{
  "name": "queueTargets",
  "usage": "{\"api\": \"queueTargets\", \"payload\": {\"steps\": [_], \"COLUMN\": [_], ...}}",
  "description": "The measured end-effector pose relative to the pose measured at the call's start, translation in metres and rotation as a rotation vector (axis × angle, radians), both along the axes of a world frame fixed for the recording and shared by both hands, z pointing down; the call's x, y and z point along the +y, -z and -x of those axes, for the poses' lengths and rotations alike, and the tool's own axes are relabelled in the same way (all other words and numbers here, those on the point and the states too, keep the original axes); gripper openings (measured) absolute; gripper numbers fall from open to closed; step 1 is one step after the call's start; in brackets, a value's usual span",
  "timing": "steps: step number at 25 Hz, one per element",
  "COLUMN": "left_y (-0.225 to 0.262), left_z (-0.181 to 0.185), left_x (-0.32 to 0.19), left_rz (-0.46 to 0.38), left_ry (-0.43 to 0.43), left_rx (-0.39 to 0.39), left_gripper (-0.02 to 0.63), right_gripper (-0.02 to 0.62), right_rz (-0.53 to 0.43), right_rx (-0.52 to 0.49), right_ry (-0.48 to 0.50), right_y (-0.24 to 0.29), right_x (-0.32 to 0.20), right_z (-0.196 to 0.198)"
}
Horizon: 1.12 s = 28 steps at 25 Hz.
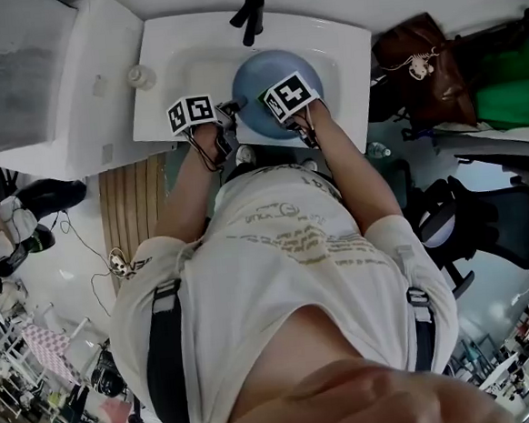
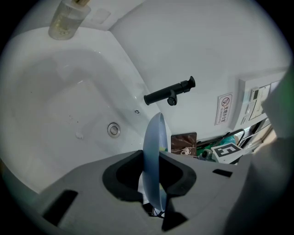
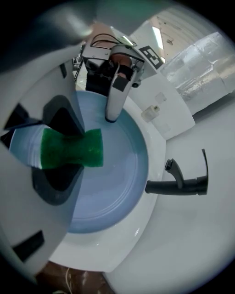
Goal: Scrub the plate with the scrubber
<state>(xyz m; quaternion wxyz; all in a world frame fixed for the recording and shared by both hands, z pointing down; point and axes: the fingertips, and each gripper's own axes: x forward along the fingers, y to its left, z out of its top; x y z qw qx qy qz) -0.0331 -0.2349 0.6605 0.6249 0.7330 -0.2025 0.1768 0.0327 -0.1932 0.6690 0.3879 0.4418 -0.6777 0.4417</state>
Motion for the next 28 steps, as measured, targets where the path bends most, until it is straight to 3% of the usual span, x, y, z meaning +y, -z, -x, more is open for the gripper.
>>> {"api": "queueTargets", "payload": {"steps": [3,11,15,18,23,28], "left_y": [-0.002,-0.007,-0.013,-0.017,-0.027,-0.035], "left_z": [0.002,0.008,0.011,0.015,0.024,0.03], "left_x": [-0.002,0.0,0.003,0.004,0.002,0.001], "left_rz": [0.012,0.04,0.075,0.099,0.107,0.147], "left_ry": [0.014,0.024,0.048,0.072,0.088,0.143], "left_rx": [0.003,-0.014,-0.026,-0.04,-0.094,-0.116], "left_gripper": [0.08,0.08,0.08,0.08,0.08,0.083], "right_gripper": [0.199,0.201,0.201,0.201,0.201,0.199], "right_rz": [-0.001,0.01,-0.029,-0.12,-0.355,-0.557], "right_rx": [0.053,0.136,0.128,0.086,0.003,0.011], "right_ry": [0.007,-0.089,-0.115,-0.122,-0.117,-0.156], "right_y": [-0.005,-0.02,-0.014,0.002,0.044,0.081], "right_x": [0.002,0.019,0.021,0.015,0.0,-0.003], "right_z": [-0.016,-0.063,-0.066,-0.059,-0.046,-0.05]}}
